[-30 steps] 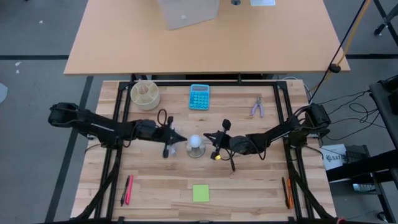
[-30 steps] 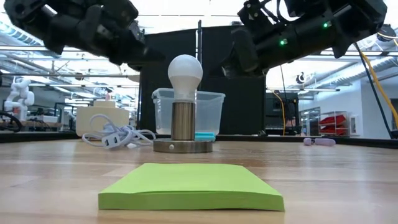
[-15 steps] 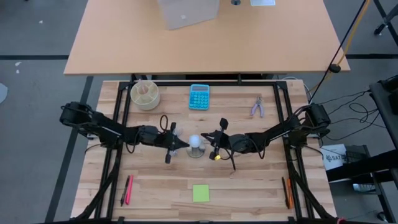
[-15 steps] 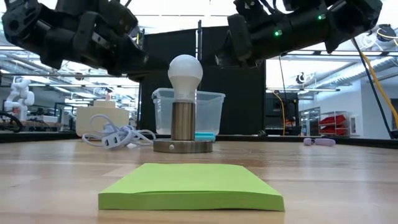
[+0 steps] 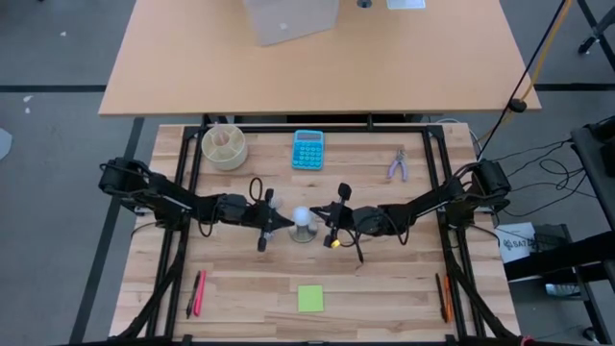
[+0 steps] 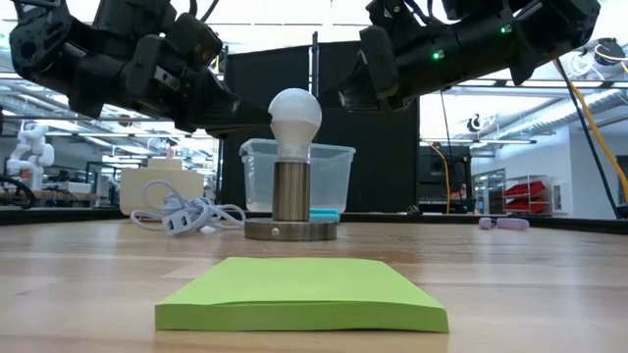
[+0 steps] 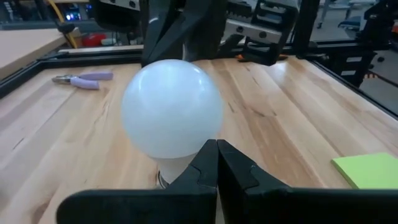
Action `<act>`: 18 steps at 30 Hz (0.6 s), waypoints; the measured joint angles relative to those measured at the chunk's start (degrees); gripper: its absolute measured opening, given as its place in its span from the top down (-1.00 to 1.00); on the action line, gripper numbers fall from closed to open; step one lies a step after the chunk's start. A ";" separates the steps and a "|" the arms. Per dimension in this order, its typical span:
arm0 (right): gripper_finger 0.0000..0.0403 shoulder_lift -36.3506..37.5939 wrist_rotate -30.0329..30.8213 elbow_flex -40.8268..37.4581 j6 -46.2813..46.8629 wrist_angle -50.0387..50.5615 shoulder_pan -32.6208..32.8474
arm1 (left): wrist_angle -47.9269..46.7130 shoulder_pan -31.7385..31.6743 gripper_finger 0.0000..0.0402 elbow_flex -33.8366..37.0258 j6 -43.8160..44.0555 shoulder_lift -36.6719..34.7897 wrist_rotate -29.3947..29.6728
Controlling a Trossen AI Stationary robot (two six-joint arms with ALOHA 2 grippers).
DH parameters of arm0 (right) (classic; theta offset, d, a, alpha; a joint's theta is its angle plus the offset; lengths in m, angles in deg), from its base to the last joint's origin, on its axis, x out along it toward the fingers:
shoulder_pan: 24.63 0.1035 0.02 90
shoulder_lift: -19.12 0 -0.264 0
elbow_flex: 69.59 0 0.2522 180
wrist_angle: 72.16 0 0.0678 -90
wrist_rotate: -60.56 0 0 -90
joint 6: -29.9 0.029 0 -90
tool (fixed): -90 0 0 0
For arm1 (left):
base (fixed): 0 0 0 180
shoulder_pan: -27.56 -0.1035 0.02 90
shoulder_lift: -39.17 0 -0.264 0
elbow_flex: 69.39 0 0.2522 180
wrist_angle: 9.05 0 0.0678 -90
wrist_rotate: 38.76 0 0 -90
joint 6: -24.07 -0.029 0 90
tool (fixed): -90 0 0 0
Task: Screw lightbulb
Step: Insert the lightbulb into the lamp
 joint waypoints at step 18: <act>1.00 0.05 -2.67 0.11 -1.31 2.82 2.71 | -2.35 -1.10 1.00 0.06 1.42 -0.02 6.64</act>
